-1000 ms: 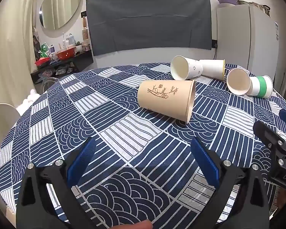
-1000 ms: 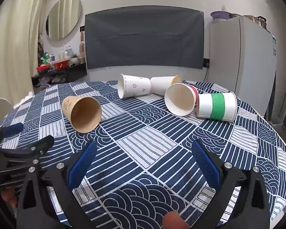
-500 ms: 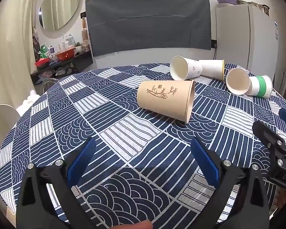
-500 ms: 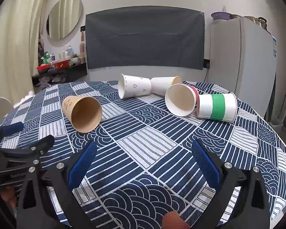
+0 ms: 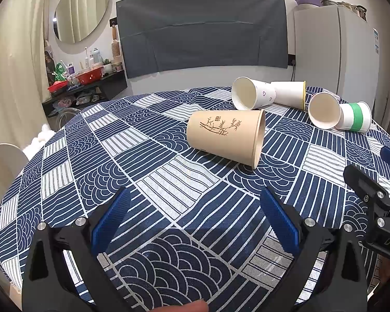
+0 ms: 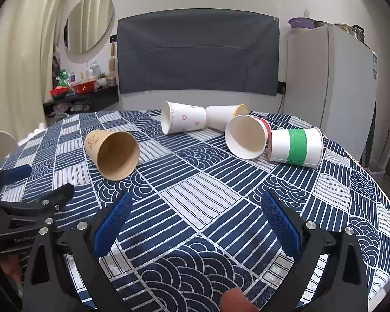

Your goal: Flip cup upside down

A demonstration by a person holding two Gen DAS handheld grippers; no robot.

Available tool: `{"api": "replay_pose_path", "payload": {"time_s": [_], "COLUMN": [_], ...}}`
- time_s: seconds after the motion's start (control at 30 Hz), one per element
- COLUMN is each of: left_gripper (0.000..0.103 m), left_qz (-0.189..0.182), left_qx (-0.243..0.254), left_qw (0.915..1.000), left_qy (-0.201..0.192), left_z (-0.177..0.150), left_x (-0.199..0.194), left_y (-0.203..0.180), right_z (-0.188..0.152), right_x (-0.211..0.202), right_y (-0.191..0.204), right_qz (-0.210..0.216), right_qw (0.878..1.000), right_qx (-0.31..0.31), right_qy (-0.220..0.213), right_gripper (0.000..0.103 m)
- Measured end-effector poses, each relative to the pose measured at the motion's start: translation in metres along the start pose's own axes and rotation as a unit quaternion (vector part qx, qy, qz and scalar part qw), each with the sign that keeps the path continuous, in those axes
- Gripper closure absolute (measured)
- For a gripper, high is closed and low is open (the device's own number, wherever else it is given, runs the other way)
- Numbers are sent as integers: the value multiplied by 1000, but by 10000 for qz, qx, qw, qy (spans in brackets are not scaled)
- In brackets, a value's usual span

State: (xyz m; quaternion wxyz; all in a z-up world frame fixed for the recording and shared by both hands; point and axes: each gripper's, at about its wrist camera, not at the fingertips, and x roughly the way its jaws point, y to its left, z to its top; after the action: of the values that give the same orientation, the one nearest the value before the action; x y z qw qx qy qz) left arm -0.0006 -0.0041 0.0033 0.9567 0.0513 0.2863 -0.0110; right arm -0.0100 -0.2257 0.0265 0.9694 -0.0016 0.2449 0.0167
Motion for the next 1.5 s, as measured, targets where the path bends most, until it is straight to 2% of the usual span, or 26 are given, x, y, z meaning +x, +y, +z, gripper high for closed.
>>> {"api": "replay_pose_path", "payload": {"time_s": [1.3, 1.5], "left_gripper": [6, 6], "left_qz": [10, 49], "left_qx": [-9, 10], "left_qw": [10000, 9999], "left_qy": [-16, -128], "left_z": [0, -2], "left_x": [-1, -5], "left_y": [1, 2], "right_z": [1, 1], "right_x": [-2, -1], "right_y": [0, 2], "right_qz": [3, 0], "right_qw": [10000, 10000], "right_qx": [-39, -92], "right_qy": [-26, 2], "right_gripper": [8, 8]}}
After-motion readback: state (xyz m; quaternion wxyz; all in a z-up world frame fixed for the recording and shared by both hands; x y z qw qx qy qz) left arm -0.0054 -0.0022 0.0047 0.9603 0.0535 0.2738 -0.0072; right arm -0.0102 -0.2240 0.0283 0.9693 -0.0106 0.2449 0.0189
